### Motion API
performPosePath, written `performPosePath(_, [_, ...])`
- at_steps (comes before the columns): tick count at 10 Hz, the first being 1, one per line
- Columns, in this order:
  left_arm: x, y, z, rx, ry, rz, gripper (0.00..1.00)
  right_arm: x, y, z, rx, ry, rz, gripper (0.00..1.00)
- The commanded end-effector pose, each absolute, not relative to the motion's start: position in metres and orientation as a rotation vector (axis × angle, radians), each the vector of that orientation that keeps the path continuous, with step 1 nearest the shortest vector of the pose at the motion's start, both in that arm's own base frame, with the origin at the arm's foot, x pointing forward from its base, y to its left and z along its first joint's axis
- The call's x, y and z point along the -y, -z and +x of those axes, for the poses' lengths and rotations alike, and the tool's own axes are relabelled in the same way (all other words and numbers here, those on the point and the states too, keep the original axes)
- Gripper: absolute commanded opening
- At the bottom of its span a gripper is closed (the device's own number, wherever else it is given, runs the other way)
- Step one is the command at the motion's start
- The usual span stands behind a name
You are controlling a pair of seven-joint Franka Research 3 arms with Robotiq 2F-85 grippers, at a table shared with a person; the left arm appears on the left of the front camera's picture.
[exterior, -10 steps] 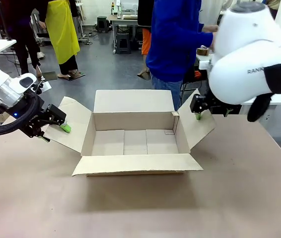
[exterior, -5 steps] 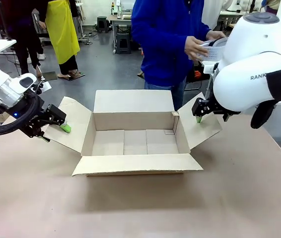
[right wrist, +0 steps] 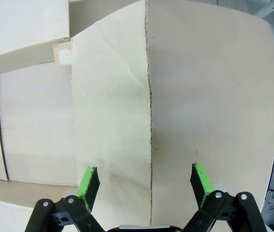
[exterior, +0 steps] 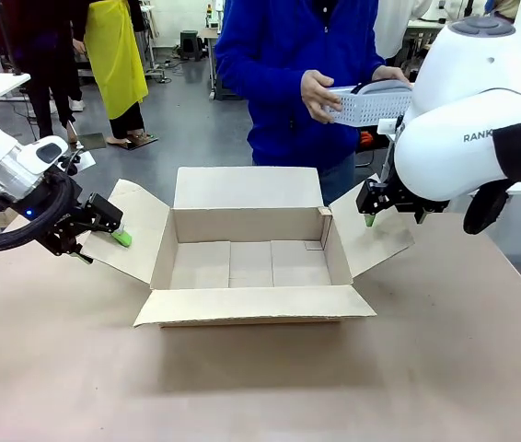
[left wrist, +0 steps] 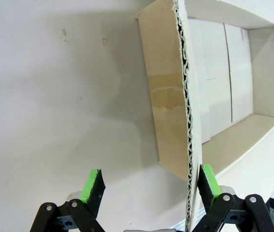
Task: Pack the gift set into the box.
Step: Lift both hands away from the flaps of the Package Box.
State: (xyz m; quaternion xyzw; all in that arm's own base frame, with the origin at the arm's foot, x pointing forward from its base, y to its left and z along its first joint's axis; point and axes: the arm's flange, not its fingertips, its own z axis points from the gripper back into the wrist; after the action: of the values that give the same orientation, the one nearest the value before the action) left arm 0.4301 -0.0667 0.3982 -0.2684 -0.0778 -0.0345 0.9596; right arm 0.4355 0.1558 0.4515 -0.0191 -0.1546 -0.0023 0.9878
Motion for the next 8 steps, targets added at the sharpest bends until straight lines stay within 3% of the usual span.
performPosePath(1, [0.0659,-0.3997,0.4290,0.157,0.060,-0.532,1.00,-0.1561,-0.4537,0.4398,0.316,0.007,-0.055,1.00])
performPosePath(8, [0.0659,-0.3997,0.4290,0.157,0.060,-0.532,1.00,-0.1561,-0.4537,0.4398,0.316,0.007,-0.055,1.00])
